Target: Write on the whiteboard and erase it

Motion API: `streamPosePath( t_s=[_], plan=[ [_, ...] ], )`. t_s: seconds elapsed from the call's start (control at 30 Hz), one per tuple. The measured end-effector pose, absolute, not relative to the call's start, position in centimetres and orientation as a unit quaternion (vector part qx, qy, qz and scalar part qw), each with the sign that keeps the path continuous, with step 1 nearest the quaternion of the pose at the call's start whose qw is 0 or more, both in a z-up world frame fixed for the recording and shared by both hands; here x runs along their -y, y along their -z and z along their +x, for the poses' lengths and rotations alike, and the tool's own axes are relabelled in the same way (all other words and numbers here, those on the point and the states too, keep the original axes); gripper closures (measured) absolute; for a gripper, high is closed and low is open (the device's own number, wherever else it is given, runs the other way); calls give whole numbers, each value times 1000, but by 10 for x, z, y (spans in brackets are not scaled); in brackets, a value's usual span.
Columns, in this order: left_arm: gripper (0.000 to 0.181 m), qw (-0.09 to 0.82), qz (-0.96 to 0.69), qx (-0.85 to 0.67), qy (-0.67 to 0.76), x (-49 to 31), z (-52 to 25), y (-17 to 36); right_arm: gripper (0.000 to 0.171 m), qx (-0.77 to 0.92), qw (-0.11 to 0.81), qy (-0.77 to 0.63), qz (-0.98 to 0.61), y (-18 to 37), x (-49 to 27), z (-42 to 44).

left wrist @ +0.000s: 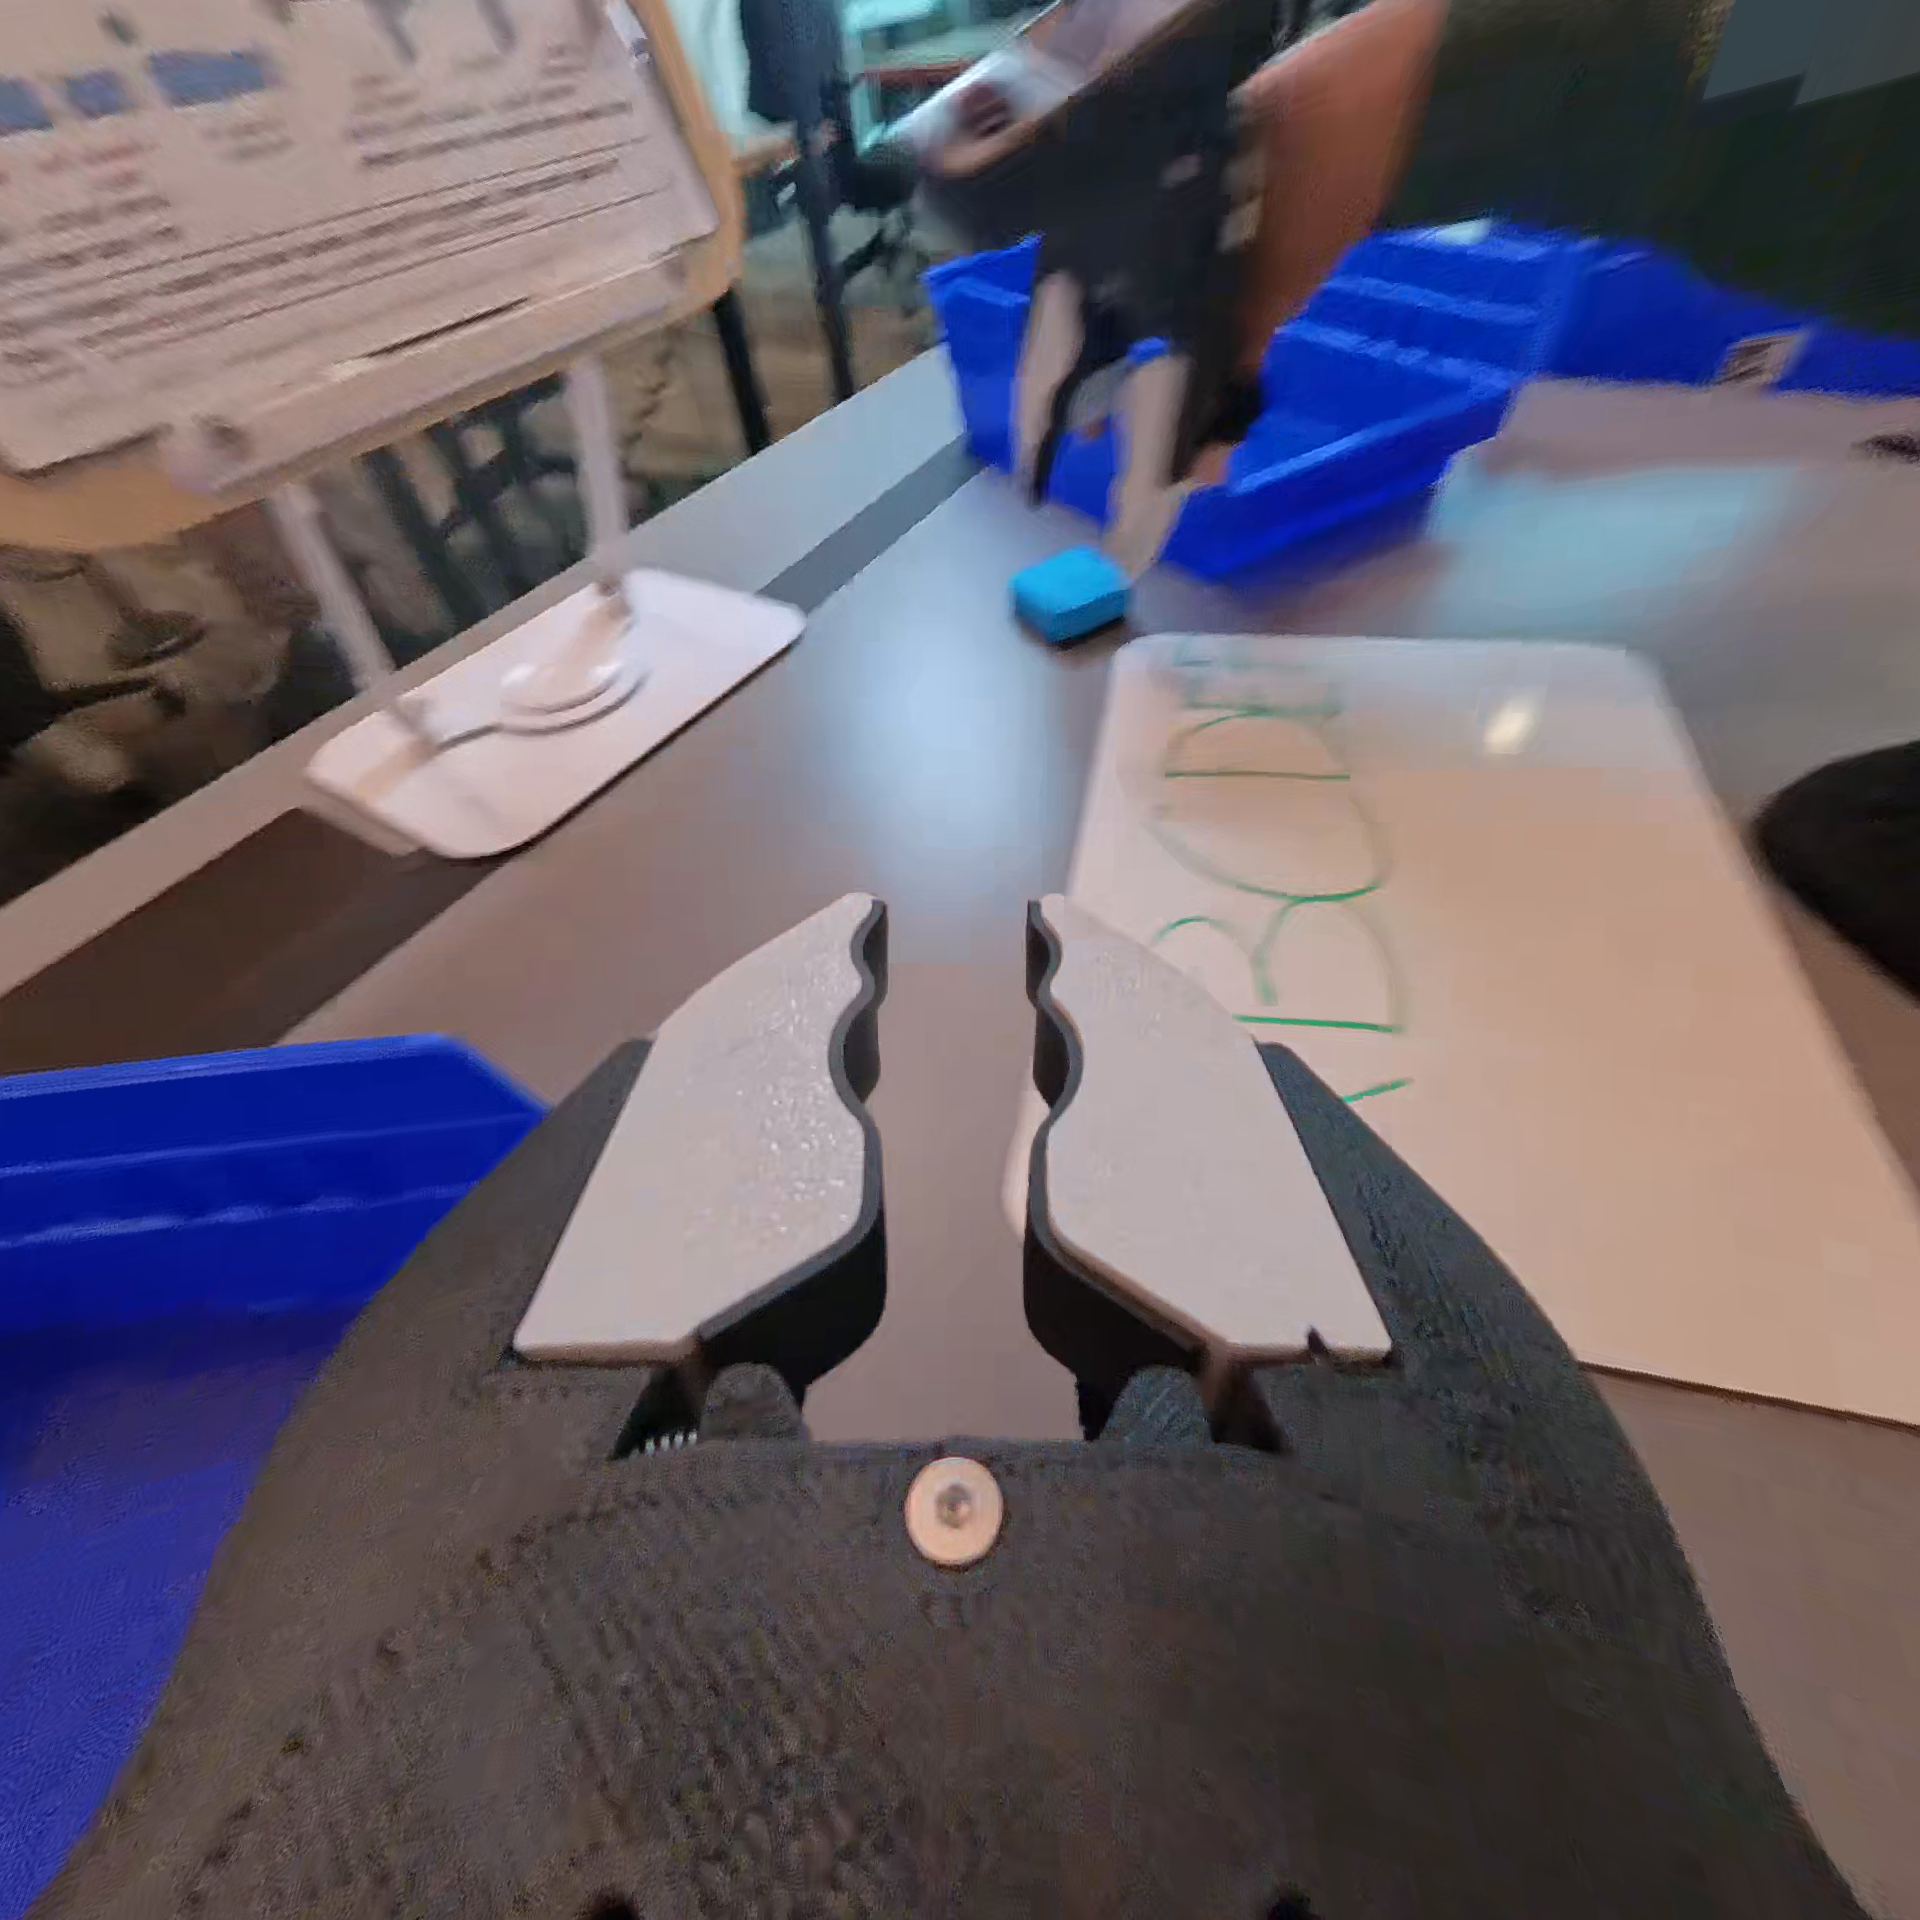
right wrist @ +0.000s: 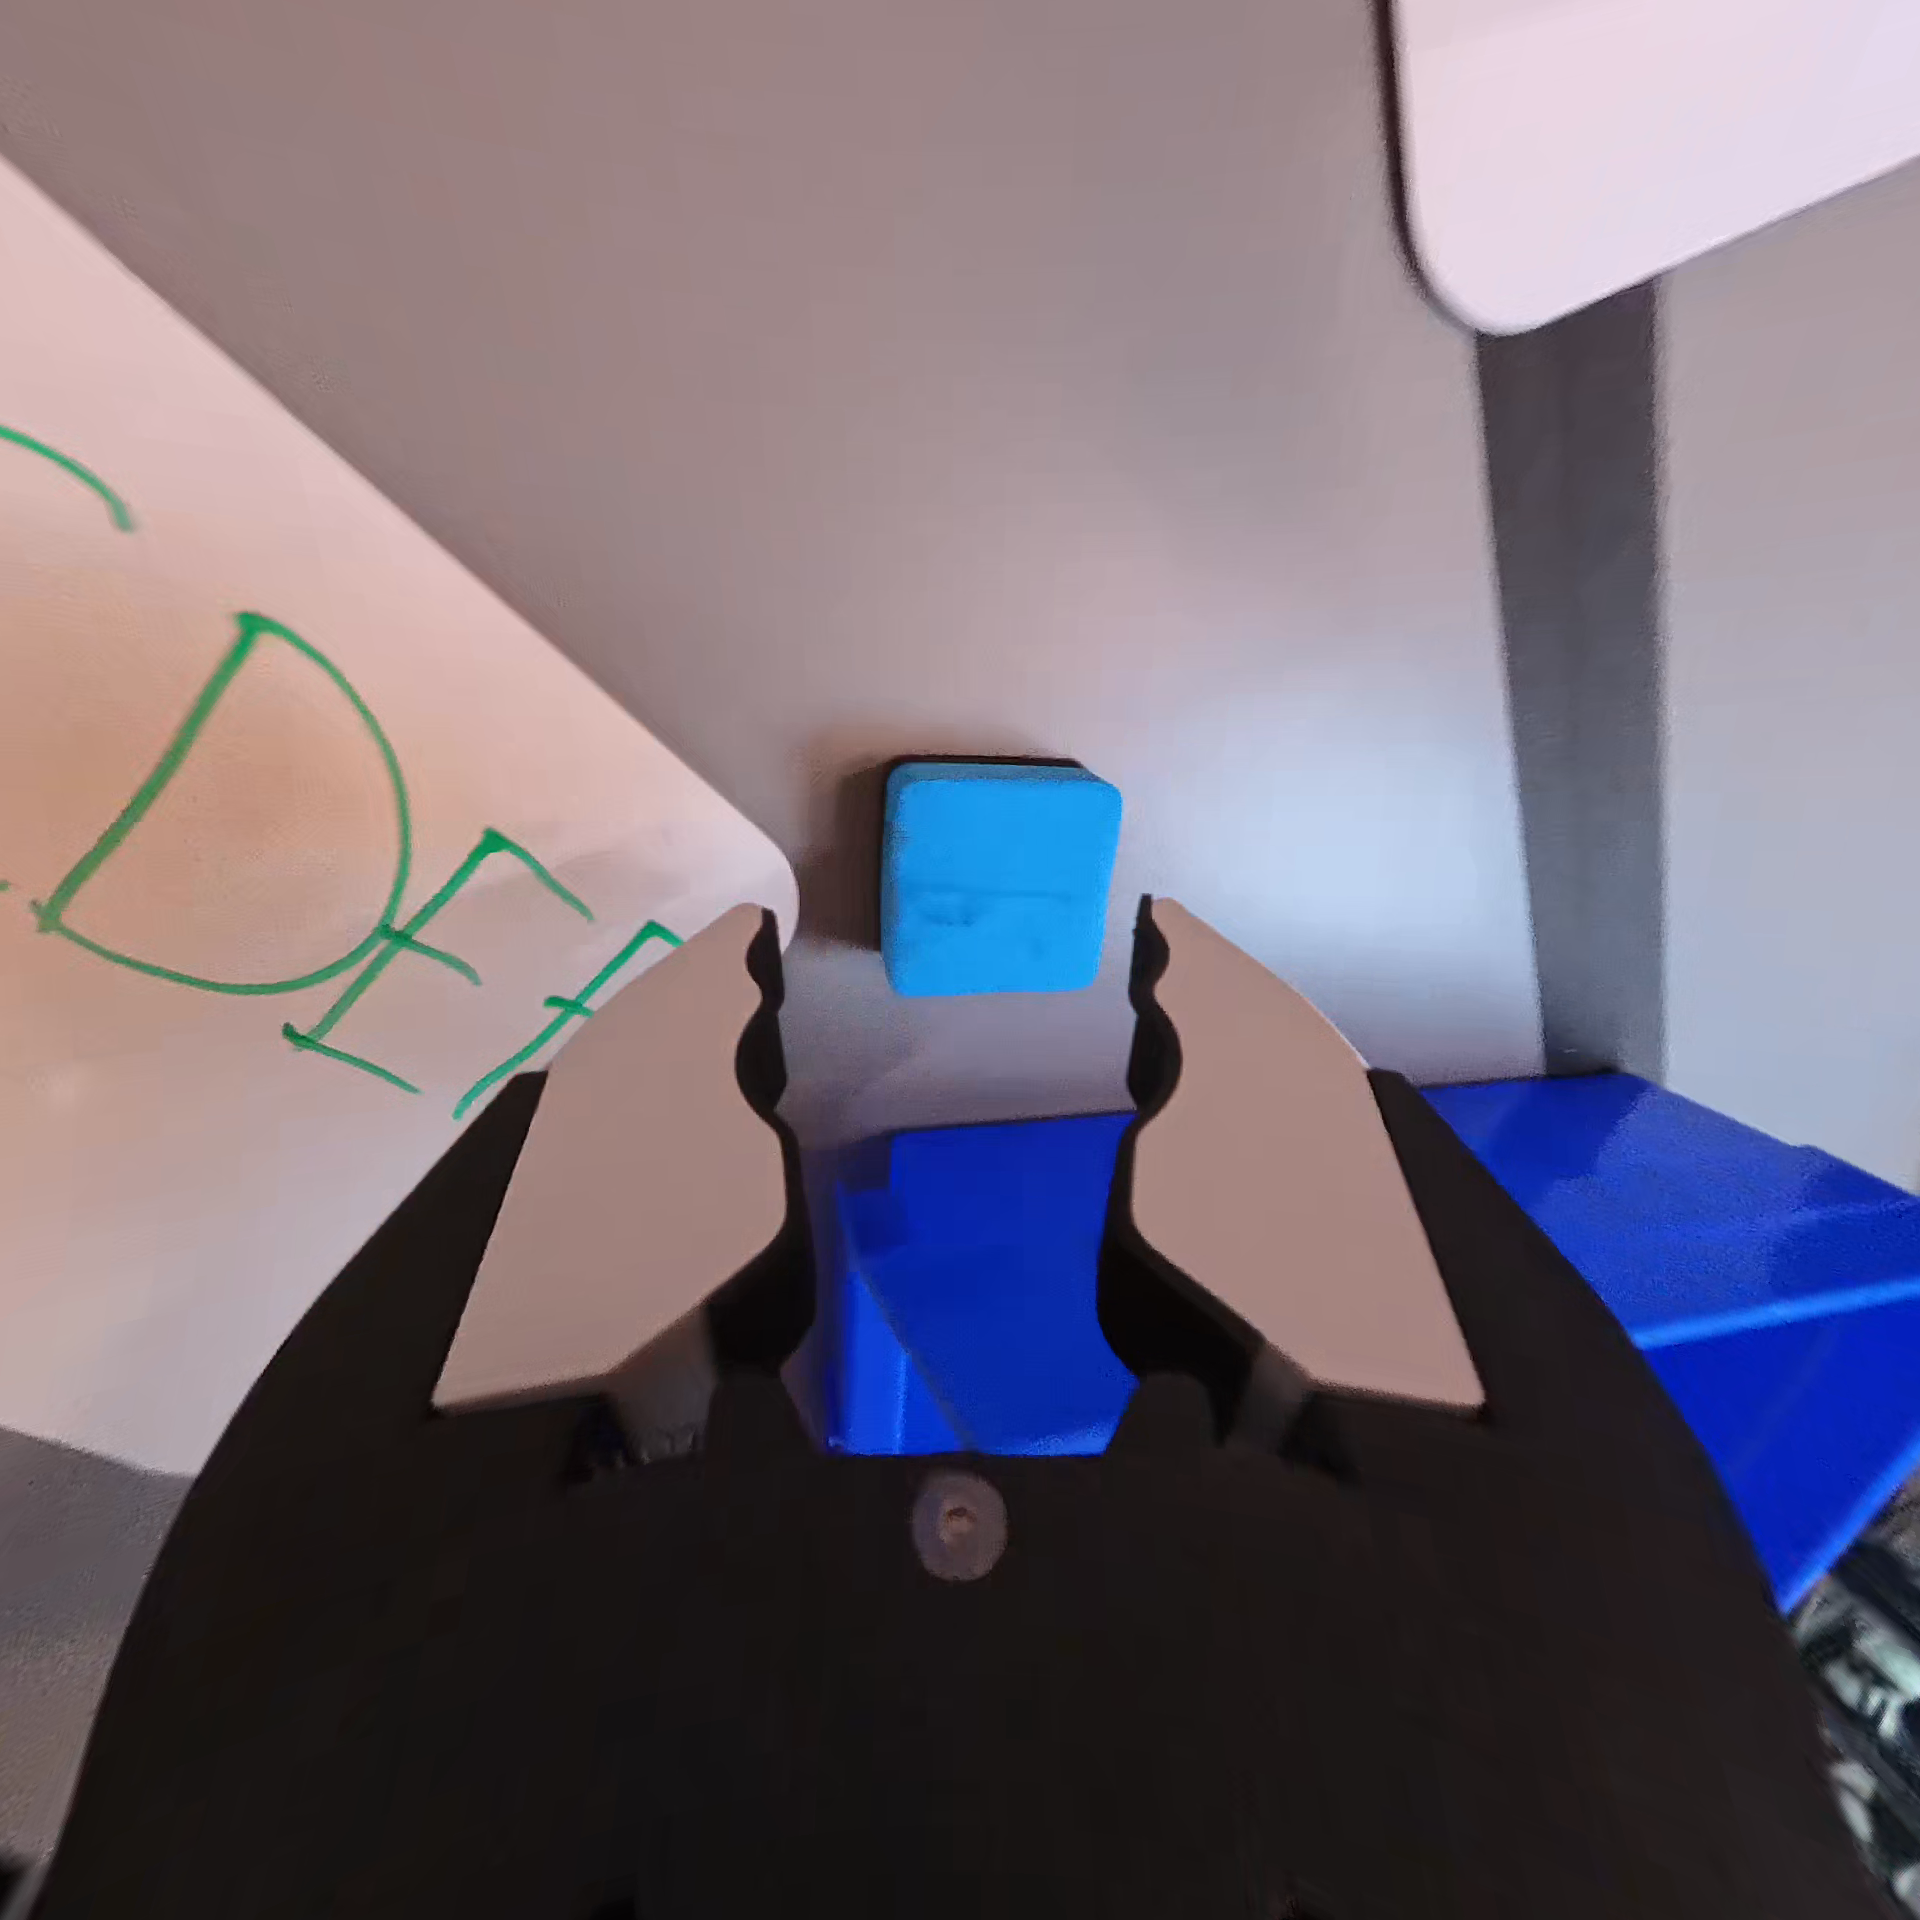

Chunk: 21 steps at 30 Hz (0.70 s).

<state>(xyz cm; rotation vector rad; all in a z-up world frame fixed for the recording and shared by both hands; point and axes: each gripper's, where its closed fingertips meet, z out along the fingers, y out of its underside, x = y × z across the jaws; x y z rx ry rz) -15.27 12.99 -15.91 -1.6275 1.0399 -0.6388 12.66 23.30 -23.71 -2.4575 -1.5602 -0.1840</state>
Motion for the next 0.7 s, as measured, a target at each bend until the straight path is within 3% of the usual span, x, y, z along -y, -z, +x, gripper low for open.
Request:
streamPosePath(
  t_s=[0.17, 0.23, 0.43, 0.53, 0.63, 0.7],
  plan=[
    [153, 526, -650, -448, 316, -101, -144, 190, 106, 510, -8, 99, -855, 269, -242, 139],
    [152, 516, -651, -450, 328, -99, -147, 198, 118, 499, -28, 104, -860, 275, -243, 143],
    [151, 490, -648, -470, 344, -93, -148, 211, 119, 550, 72, 1, -832, 228, -226, 94],
    [147, 464, -651, -493, 342, -84, -146, 220, 119, 600, 64, 6, -797, 228, -181, 91],
    [136, 426, -662, -522, 329, -75, -144, 234, 119, 603, 19, 1, -798, 261, -134, 108],
    [114, 391, -686, -535, 301, -74, -144, 250, 119, 597, 32, 6, -802, 271, -122, 117]
  ],
)
